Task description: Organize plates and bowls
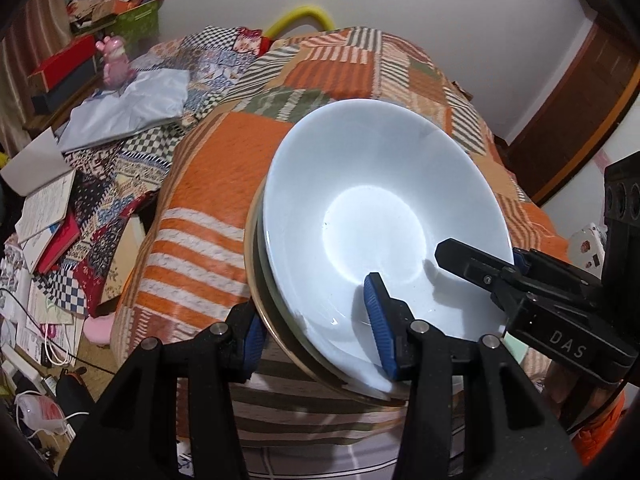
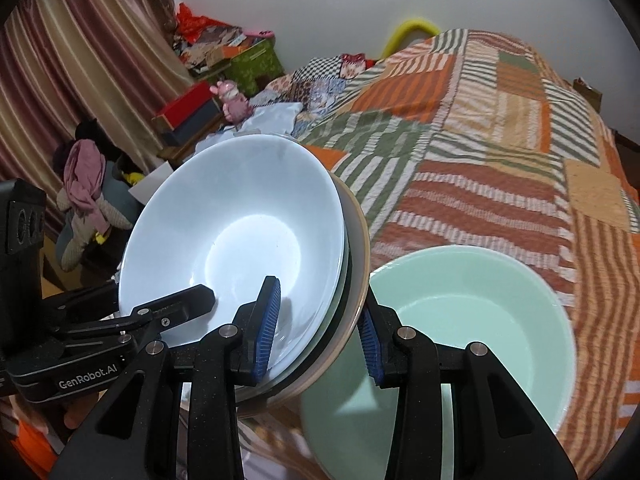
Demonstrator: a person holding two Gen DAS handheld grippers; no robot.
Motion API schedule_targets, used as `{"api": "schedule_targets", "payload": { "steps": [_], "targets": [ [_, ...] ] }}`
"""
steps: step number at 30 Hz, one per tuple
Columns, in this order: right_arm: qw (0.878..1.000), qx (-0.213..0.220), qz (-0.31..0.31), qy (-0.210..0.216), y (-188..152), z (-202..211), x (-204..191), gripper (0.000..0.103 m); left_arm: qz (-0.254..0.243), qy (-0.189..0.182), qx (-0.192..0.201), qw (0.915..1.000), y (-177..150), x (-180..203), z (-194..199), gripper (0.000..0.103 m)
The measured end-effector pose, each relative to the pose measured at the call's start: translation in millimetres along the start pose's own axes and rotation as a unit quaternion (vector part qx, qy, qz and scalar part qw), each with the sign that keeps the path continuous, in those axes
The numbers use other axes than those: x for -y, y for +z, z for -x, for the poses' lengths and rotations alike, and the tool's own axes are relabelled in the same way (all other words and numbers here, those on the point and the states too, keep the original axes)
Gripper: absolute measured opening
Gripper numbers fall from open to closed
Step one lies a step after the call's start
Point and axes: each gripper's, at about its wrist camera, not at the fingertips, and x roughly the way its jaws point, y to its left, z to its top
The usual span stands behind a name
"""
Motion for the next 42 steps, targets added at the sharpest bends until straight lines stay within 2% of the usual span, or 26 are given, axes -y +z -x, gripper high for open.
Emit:
{"api": "schedule_targets", "payload": {
  "steps": [21,42],
  "targets": [
    [0.998,0.029,-0.05,-0.039,-23,49,55,0.035,-0.061,-0.039,-0.01,0.9973,-3,81,-13,0.046],
    [0.994,0.006,-0.095,-0.057,-39,44,92,0.035,-0.077,-0.055,-0.056,0.9939,-4,108,-56,0.046]
  ]
}}
